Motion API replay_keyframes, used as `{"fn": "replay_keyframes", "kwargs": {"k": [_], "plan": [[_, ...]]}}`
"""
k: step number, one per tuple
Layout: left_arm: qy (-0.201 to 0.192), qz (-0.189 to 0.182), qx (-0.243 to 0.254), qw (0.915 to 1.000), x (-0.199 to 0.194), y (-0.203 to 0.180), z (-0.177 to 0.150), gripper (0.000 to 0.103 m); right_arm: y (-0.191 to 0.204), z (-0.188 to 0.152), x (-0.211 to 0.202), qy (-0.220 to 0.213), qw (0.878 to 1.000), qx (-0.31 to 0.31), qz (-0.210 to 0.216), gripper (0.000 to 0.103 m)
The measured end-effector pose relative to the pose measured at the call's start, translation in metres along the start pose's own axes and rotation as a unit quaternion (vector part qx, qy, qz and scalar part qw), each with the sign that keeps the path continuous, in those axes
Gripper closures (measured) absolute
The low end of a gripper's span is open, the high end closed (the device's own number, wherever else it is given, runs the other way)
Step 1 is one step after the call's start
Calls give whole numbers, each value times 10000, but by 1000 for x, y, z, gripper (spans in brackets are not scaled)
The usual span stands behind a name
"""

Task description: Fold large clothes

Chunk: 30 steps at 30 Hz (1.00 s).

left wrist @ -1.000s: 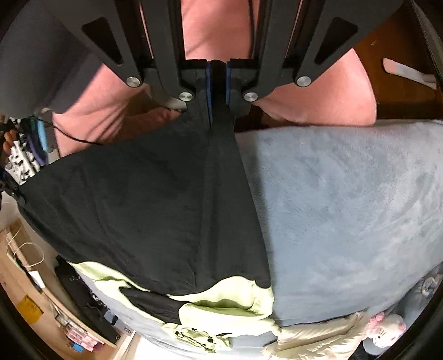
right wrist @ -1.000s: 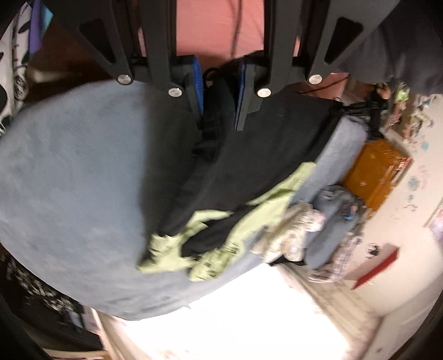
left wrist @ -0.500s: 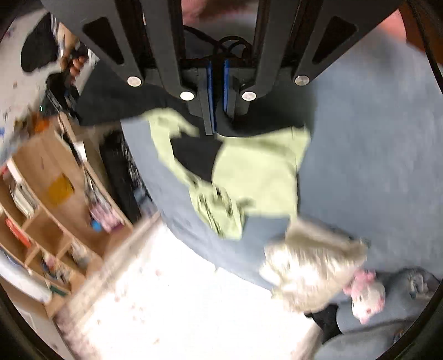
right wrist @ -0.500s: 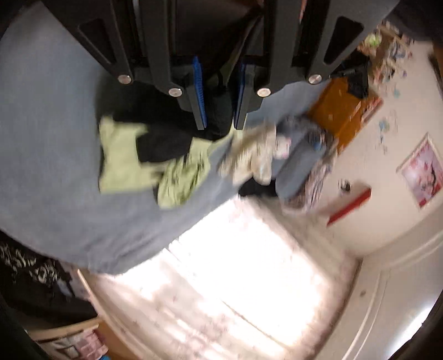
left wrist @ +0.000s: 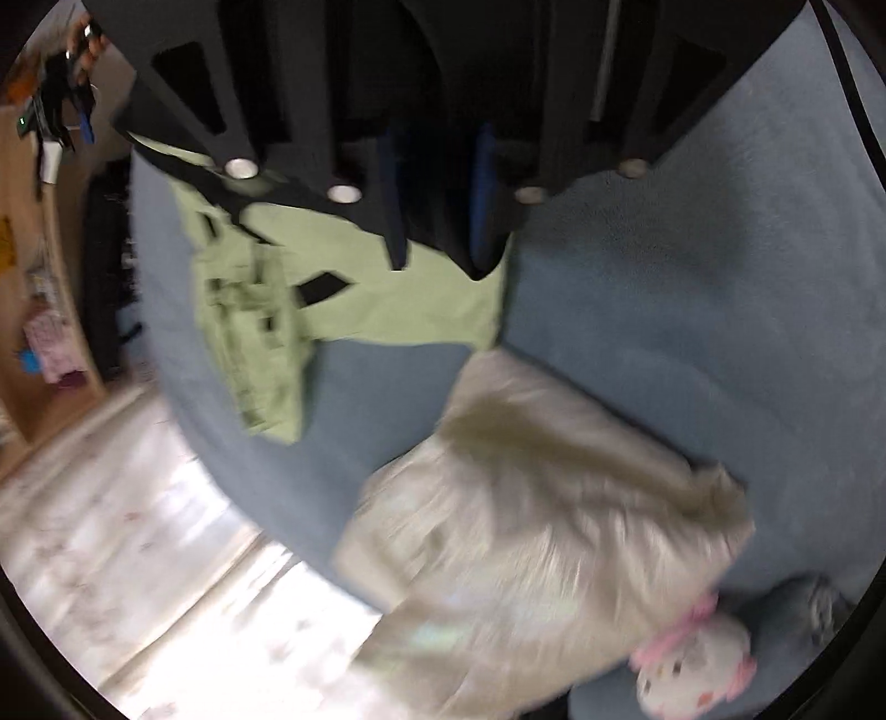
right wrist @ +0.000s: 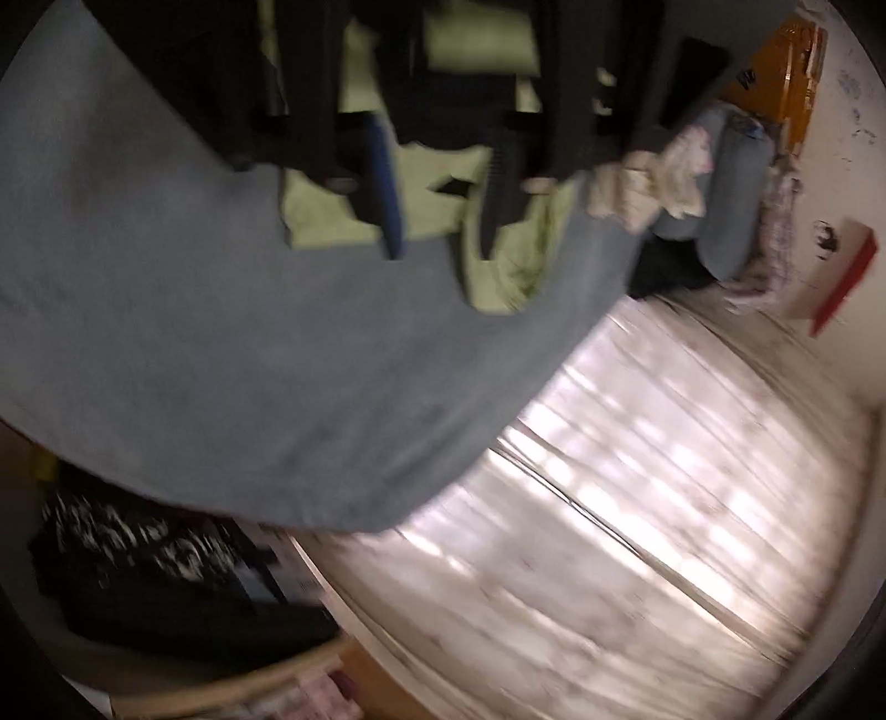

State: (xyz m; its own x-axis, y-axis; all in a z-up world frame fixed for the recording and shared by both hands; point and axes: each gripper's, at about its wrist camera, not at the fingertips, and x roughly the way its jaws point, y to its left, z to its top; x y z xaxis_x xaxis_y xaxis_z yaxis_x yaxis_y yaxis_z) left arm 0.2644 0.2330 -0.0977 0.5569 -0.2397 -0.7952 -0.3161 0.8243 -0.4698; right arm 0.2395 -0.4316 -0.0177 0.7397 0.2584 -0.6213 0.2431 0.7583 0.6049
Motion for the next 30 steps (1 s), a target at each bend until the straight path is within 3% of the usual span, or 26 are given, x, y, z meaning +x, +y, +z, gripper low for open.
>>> {"fn": "replay_keyframes", "kwargs": {"k": [3,4,8,11,15,20,22,23,24,26,28,30], "plan": [[129,113,-60,9998,25,10,-1,42,-17,-21,23,470,9983,-286,-174,36],[153,96,-63,9998,31,13,-1,41,-21,-29,32,627,9966,-440,-290,35],[281,46,118,9995,42,21,-6,39,-34,-55,61,1201,9880,-861,-459,35],[406,109,567,9975,50,19,-8,39,-30,-64,80,1388,9827,-1112,-523,36],[585,291,1351,9887,62,11,-14,39,-19,-66,103,1513,9779,-1362,-475,36],[676,670,1923,9767,80,5,-19,39,-9,-74,131,1764,9639,-1822,-808,36],[757,781,2034,9730,90,3,-21,39,-4,-81,133,1704,9547,-2207,-1035,47],[753,782,2055,9726,91,3,-21,39,-4,-83,134,1690,9518,-2316,-1090,78],[707,782,2089,9722,92,1,-22,39,-4,-83,129,1619,9526,-2345,-1063,94],[515,777,2169,9717,89,-3,-23,40,-1,-80,109,1117,9601,-2354,-1020,97],[279,836,2294,9693,84,-10,-24,52,0,-73,89,683,9675,-2270,-880,100],[146,901,2449,9652,81,-17,-24,80,0,-63,74,384,9734,-2091,-852,100]]}}
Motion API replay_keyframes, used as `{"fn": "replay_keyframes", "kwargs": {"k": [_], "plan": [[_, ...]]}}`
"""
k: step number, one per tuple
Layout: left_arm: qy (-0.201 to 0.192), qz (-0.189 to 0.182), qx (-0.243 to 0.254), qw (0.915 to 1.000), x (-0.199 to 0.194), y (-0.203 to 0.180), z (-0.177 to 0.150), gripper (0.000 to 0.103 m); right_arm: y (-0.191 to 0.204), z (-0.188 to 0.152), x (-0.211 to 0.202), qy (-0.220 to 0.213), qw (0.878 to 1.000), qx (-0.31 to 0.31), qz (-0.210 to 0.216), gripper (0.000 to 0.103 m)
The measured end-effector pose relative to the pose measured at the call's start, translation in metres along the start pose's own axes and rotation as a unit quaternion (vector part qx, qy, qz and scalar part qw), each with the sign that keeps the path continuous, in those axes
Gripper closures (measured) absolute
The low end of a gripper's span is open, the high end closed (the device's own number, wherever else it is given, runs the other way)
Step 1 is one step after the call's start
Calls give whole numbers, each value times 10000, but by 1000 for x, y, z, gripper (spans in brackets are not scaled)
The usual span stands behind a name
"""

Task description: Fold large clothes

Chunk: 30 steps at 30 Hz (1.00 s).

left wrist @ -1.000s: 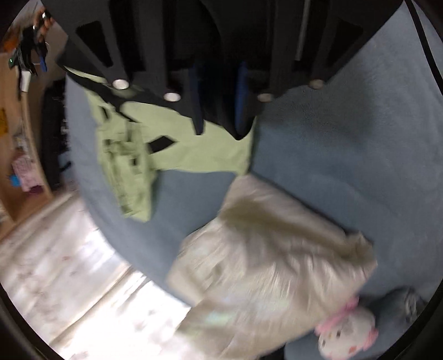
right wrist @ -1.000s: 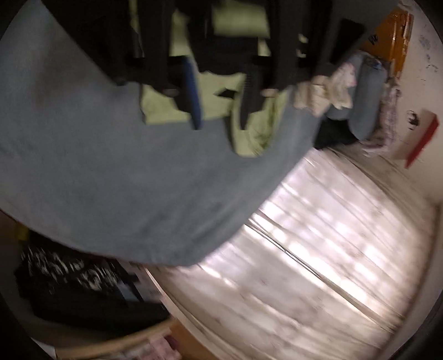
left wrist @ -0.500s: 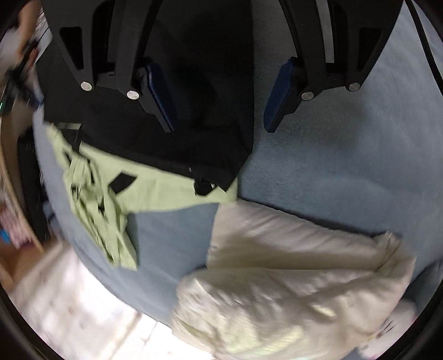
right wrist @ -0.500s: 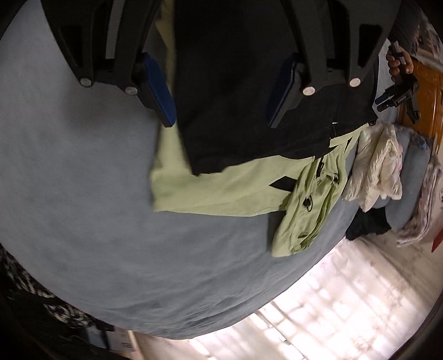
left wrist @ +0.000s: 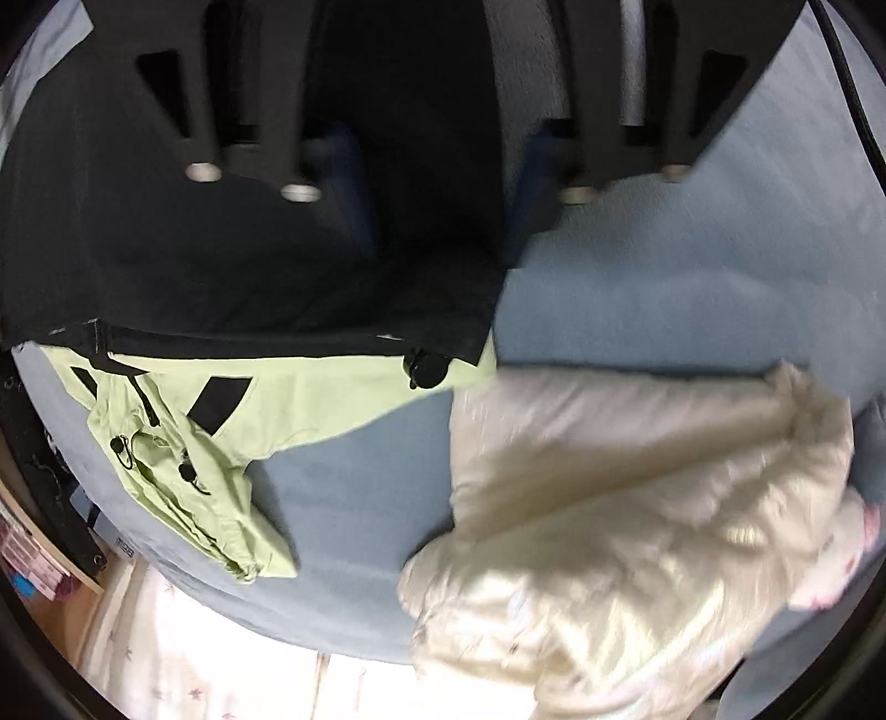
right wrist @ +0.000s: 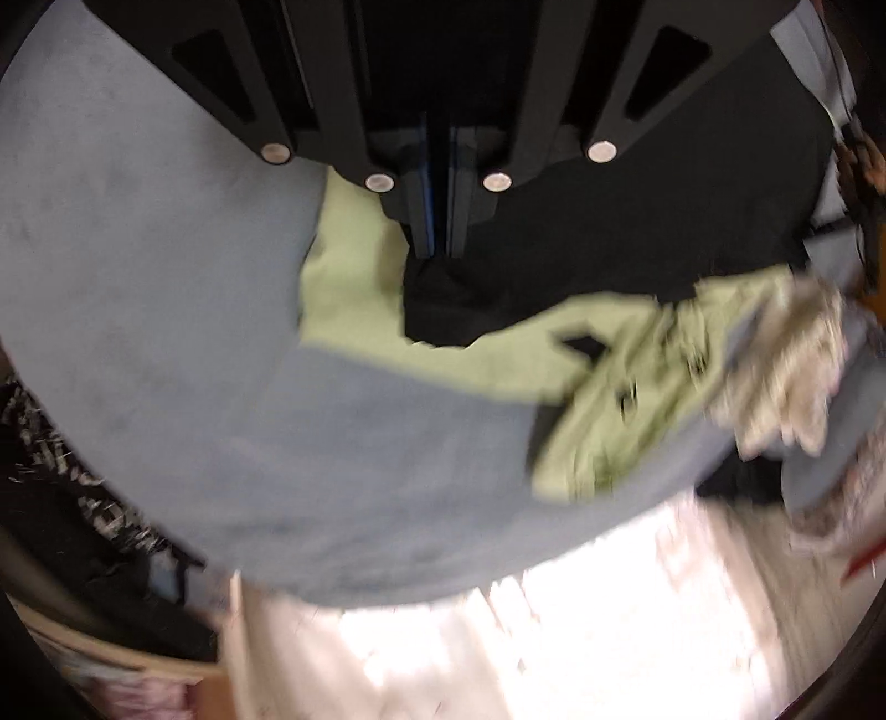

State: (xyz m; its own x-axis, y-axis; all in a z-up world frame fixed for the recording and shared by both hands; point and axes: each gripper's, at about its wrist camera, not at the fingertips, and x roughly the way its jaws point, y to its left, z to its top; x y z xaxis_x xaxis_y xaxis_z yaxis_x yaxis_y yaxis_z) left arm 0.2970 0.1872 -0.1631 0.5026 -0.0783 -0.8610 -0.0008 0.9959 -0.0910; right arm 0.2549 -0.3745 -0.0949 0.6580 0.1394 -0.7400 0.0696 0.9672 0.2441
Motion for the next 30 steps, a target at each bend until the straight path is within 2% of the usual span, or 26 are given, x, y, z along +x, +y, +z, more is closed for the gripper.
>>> {"fn": "replay_keyframes", "kwargs": {"k": [3,8,10,12,13,15,16,17,18,19,20,21,22,26,27,28,29,30], "plan": [[-192,124,45,9997,-6,-5,7,95,-6,9,-8,-236,9995,109,-195,100],[-659,375,134,9970,-20,-16,21,101,-17,30,-16,-769,9944,392,-609,103],[-700,549,231,9958,-19,-22,24,101,-22,40,-9,-783,9939,619,-472,103],[-461,641,280,9965,-9,-23,25,99,-29,47,-2,-575,9959,687,-146,103],[-276,593,285,9974,-3,-23,24,95,-30,47,4,-351,9968,712,-25,103],[-47,402,329,9986,5,-22,22,74,-35,42,22,254,9957,882,108,100],[-25,354,352,9987,8,-21,20,70,-37,38,28,434,9946,925,207,98],[-35,325,382,9987,9,-22,19,63,-36,35,33,519,9940,916,286,90],[-53,293,404,9987,9,-23,18,55,-35,31,37,574,9941,857,347,75],[-57,263,414,9988,10,-24,18,51,-32,28,39,591,9943,801,390,66],[-55,257,421,9988,12,-26,19,46,-29,25,42,620,9941,742,500,52],[-49,274,441,9986,14,-28,19,46,-25,22,46,660,9936,714,583,45],[-17,301,492,9983,18,-31,20,46,-21,21,51,727,9933,655,617,44],[-1,459,605,9971,28,-39,20,46,-4,15,76,1077,9937,309,91,43],[-46,509,612,9968,28,-41,20,52,0,13,80,1109,9935,242,7,43],[-93,529,627,9966,28,-43,20,64,2,12,83,1140,9934,126,-79,43],[-155,652,664,9955,27,-45,19,93,5,10,83,1090,9940,-5,-129,44],[-188,811,716,9940,26,-46,18,95,7,8,79,998,9947,-125,-201,51]]}}
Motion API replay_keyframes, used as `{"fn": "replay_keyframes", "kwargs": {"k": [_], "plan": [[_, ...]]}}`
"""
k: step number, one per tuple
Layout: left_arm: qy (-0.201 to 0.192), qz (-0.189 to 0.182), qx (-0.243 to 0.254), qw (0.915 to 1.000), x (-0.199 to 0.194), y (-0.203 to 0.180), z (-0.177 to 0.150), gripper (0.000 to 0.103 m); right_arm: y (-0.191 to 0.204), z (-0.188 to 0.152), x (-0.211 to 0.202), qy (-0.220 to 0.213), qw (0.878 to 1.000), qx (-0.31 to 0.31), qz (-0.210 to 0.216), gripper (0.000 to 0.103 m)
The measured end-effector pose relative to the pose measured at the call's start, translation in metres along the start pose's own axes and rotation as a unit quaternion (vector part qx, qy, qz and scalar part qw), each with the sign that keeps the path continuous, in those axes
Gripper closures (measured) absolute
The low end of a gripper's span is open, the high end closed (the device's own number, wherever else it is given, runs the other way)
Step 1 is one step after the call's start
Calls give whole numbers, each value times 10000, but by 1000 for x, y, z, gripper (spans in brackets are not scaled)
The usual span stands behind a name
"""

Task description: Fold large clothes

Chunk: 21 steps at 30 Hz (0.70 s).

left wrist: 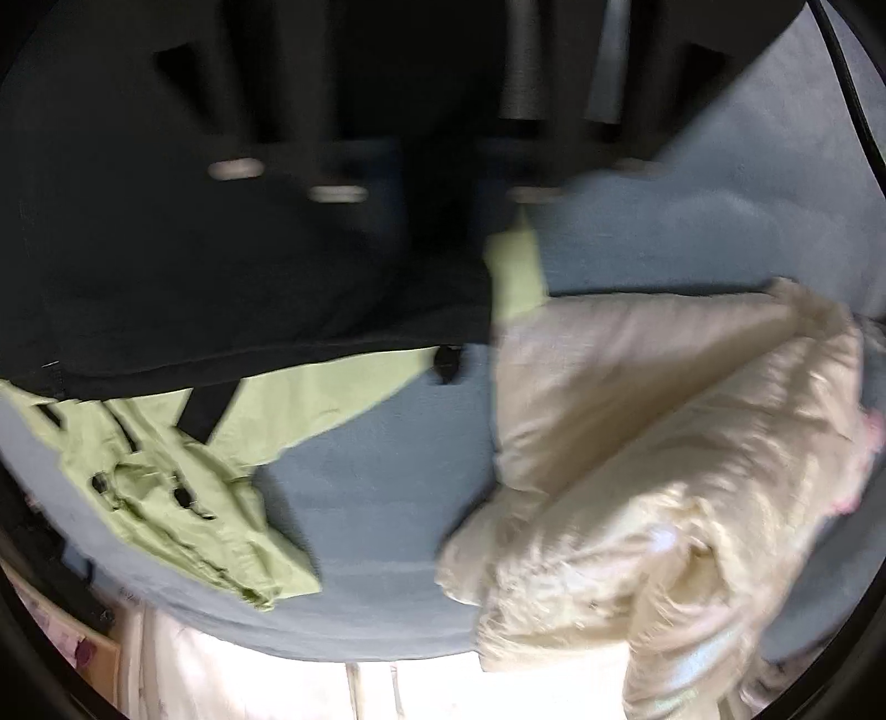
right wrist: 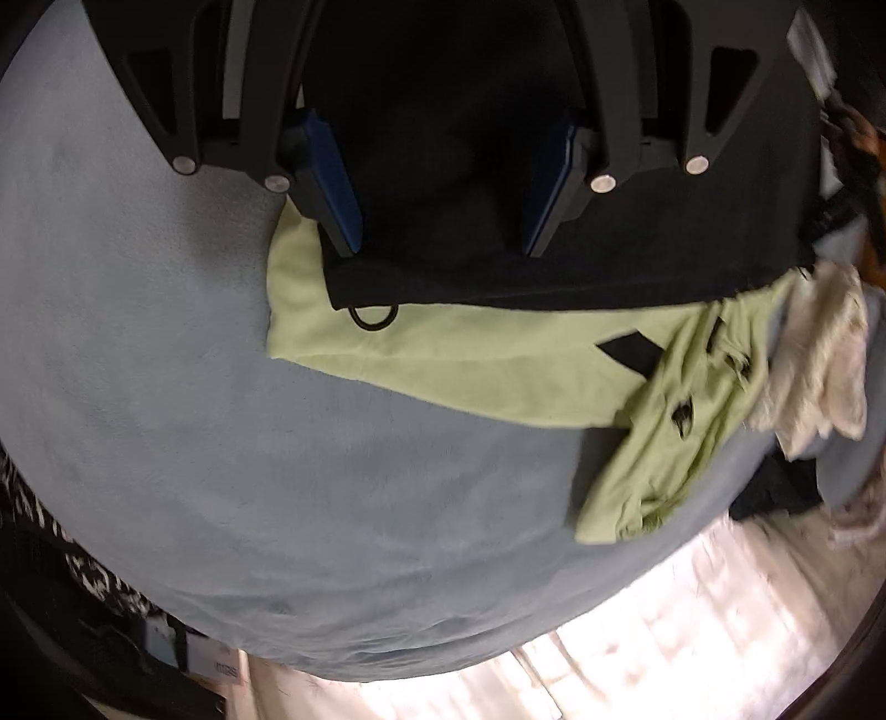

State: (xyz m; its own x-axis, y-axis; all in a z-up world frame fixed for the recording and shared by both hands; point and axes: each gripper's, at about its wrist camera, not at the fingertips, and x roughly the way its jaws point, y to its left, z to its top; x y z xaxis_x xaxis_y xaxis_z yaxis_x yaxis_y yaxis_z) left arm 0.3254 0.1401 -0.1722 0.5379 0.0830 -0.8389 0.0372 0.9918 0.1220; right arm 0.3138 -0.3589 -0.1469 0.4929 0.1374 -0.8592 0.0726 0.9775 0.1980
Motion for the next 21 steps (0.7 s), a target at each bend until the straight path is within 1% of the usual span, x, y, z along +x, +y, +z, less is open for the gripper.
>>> {"fn": "replay_keyframes", "kwargs": {"k": [1,2,3,4,6,7,9,10,11,13,15,16,18,21], "plan": [[-95,11,20,10000,-4,0,-1,97,2,-2,-2,-47,9999,-129,-90,66],[-190,56,38,9998,-8,1,-2,98,2,-4,-1,27,9999,-158,-39,100],[-306,107,31,9995,-14,2,-3,99,4,-5,-4,-53,9998,-176,-126,103],[-404,100,-14,9991,-20,4,-3,99,5,-6,-12,-234,9991,-234,-250,103],[-655,60,-218,9976,-35,11,-1,99,2,-4,-31,-657,9973,-151,-275,103],[-775,-7,-370,9963,-43,16,2,99,-2,-1,-41,-838,9962,-10,-225,103],[-830,-56,-460,9955,-49,18,5,99,-14,7,-51,-989,9948,241,-66,103],[-804,-31,-435,9958,-49,17,7,99,-20,11,-50,-933,9950,352,-30,103],[-789,0,-402,9961,-47,15,9,99,-27,14,-45,-740,9960,491,62,102],[-735,58,-344,9967,-43,11,8,99,-41,15,-29,-180,9969,721,267,91],[-700,37,-381,9968,-41,12,6,99,-44,10,-18,43,9966,736,371,52],[-684,16,-416,9968,-40,14,6,99,-43,8,-14,45,9967,703,404,48],[-653,-31,-504,9966,-39,16,5,99,-42,5,-8,81,9965,704,437,47],[-589,-13,-506,9970,-36,15,4,99,-36,4,5,180,9972,621,366,47]]}}
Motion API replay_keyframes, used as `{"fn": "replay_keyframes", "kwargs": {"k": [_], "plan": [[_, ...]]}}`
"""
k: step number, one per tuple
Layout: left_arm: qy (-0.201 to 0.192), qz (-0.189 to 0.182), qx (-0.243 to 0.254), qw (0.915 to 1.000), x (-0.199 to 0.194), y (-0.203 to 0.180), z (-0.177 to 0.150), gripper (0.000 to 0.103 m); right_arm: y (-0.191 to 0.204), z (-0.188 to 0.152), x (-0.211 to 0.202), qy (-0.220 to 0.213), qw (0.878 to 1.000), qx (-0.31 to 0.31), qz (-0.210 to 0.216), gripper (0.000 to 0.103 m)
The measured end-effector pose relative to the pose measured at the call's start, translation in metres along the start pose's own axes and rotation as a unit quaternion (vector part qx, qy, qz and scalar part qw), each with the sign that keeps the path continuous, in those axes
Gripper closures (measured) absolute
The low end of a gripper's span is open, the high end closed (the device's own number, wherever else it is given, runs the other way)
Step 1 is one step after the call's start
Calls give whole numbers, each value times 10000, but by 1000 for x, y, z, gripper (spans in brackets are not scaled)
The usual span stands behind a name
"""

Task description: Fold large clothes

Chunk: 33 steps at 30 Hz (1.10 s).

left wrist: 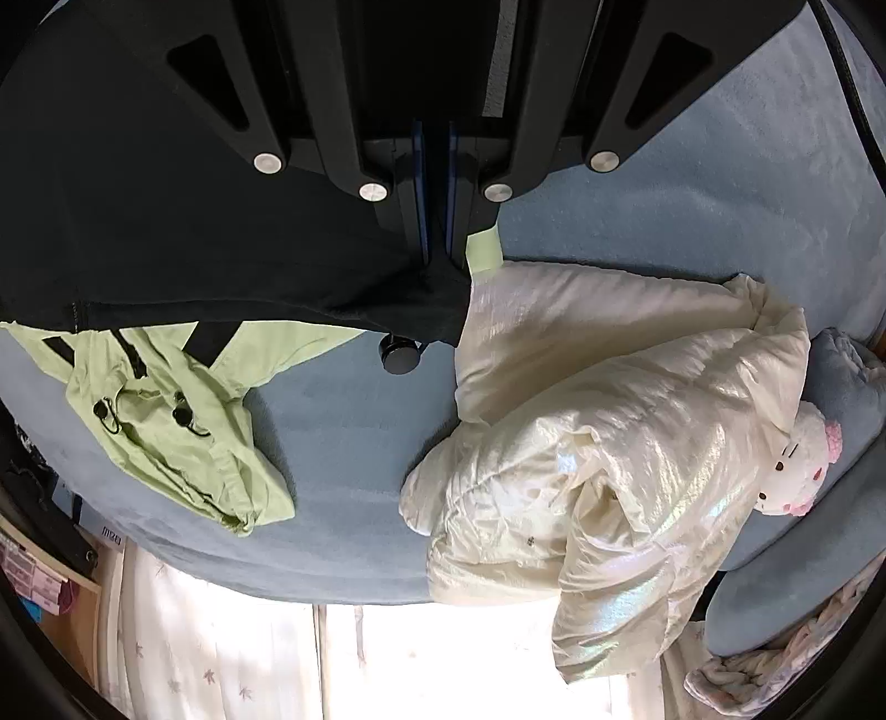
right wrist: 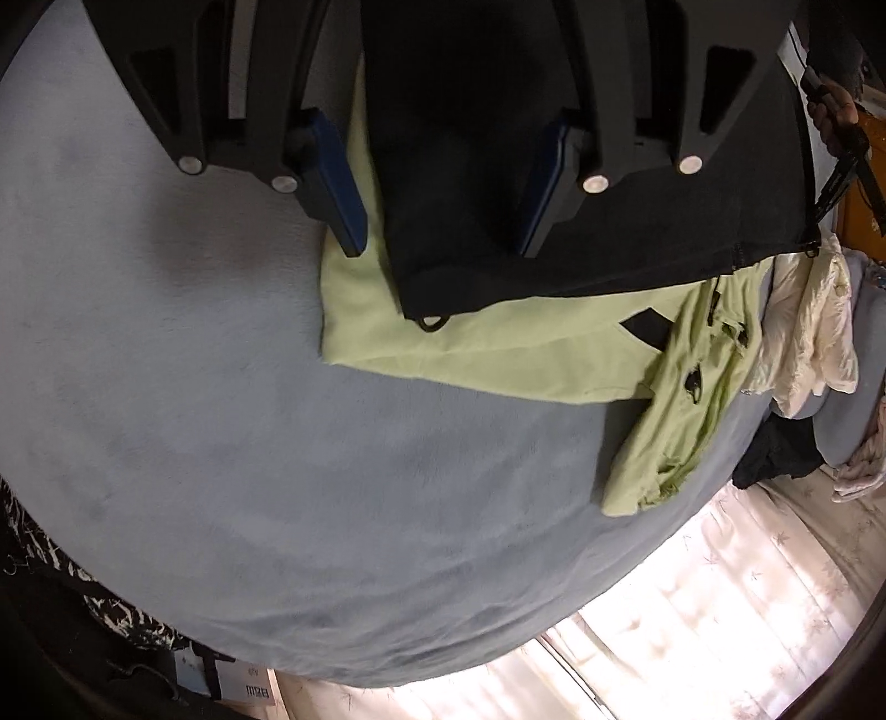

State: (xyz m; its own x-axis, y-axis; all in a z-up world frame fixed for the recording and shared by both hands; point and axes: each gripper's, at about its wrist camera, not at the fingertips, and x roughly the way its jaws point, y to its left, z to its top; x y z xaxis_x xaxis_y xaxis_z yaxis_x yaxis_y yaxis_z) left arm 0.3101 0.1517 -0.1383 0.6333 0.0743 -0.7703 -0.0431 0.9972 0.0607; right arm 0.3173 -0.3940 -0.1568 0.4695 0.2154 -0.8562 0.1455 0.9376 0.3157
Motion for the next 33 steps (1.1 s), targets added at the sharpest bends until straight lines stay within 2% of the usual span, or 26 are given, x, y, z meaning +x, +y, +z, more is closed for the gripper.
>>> {"fn": "replay_keyframes", "kwargs": {"k": [3,4,5,6,8,12,15,18,21,23,26,30,33], "plan": [[13,28,32,10000,0,-1,0,99,7,-1,10,3,9998,-192,-52,48],[-2,25,22,10000,-1,0,0,99,10,-1,10,-43,9997,-230,-50,53],[-45,30,9,10000,-3,1,1,99,13,-2,6,-121,9994,-295,-160,75],[-100,37,0,9999,-6,1,1,99,14,-3,0,-217,9990,-350,-193,87],[-216,32,9,9998,-15,1,3,100,22,-7,-22,-664,9962,-476,-292,91],[-466,99,-3,9989,-26,-3,14,100,35,0,-68,-1512,9876,-402,-161,92],[-474,130,-238,9985,-18,-1,25,100,44,17,-76,-1783,9823,-425,-378,92],[-331,230,-317,9987,5,-6,27,100,44,33,-53,-1621,9841,-315,-647,92],[-96,421,-286,9987,35,-14,18,99,43,33,-10,-1190,9854,-378,-1160,92],[17,441,-338,9985,54,-15,11,99,39,33,14,-1002,9852,-306,-1355,92],[0,514,-379,9980,67,-14,7,98,37,33,26,-1059,9822,-378,-1505,92],[14,604,-452,9971,74,-9,9,92,40,38,38,-1095,9761,-460,-1820,83],[56,622,-467,9970,69,-5,8,92,42,39,30,-1067,9758,-458,-1854,81]]}}
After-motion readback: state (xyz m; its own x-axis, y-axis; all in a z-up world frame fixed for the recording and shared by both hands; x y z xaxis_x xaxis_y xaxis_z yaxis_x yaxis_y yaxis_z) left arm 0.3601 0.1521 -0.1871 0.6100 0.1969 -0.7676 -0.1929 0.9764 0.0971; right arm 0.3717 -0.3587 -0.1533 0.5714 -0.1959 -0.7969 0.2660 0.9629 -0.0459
